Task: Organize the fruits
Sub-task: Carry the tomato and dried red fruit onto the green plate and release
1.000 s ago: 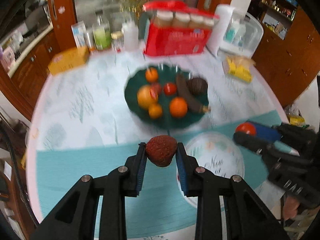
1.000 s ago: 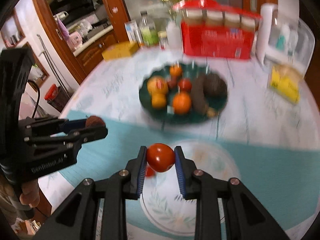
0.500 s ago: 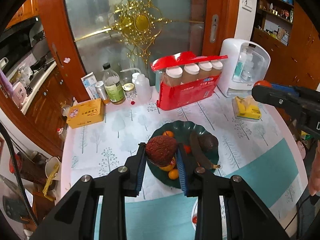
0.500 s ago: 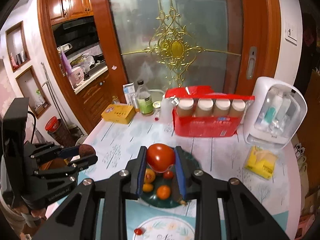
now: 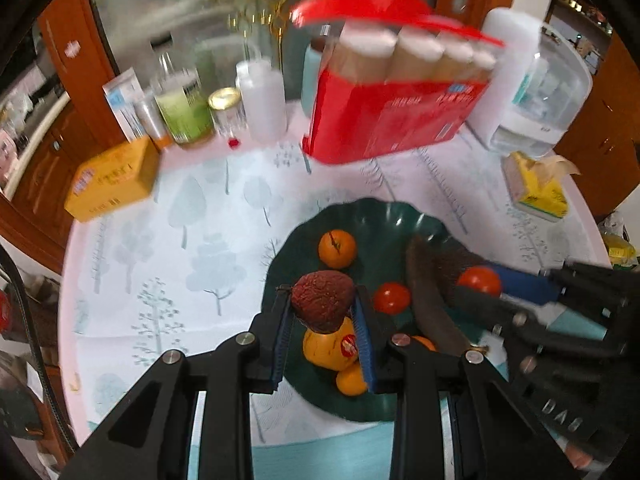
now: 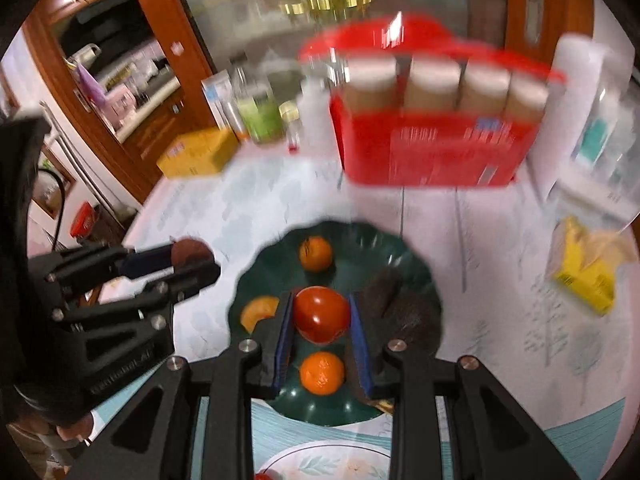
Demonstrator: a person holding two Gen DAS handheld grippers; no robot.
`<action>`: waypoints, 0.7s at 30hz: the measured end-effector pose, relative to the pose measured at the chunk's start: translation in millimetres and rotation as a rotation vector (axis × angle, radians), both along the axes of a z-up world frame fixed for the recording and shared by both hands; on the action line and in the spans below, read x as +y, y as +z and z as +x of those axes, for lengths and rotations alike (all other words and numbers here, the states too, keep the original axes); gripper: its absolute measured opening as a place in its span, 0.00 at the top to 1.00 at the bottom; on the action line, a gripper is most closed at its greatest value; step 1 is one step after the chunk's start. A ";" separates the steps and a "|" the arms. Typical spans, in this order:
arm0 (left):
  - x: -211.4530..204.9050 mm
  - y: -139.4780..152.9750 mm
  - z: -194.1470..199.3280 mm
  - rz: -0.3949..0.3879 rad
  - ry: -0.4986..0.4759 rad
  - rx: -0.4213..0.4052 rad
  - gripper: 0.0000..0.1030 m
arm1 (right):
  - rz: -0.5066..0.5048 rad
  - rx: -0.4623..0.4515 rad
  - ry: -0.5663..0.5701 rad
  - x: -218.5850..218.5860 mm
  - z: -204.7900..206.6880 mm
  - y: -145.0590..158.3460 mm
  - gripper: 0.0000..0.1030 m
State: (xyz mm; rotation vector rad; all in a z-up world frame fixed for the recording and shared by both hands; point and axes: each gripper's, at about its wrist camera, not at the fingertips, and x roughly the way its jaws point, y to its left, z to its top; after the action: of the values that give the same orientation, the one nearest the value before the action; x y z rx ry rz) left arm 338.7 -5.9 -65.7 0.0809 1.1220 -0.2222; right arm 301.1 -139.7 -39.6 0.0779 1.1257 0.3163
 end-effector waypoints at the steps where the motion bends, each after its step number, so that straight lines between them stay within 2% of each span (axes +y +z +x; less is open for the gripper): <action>1: 0.6 -11.2 6.1 -0.007 0.004 0.018 0.73 | 0.004 0.019 -0.001 1.1 3.0 -10.6 0.73; 8: 4.3 -60.7 28.7 -0.036 0.026 0.102 0.72 | 0.007 0.112 0.013 8.4 20.8 -60.0 0.72; 13: 2.3 -76.6 30.0 -0.027 0.027 0.130 0.47 | 0.015 0.160 0.012 8.2 26.5 -74.6 0.72; 19: 8.1 -75.0 26.0 -0.042 0.037 0.121 0.35 | 0.052 0.174 -0.015 -0.1 27.0 -79.0 0.66; 21: 10.1 -70.3 23.1 -0.044 0.041 0.115 0.34 | 0.061 0.166 -0.020 -1.9 25.4 -76.7 0.62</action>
State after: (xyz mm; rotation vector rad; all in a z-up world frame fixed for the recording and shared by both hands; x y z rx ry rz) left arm 361.8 4.2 -135.9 0.0060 1.2313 -0.2163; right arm 326.5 -141.6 -116.3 0.1714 1.2791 0.3310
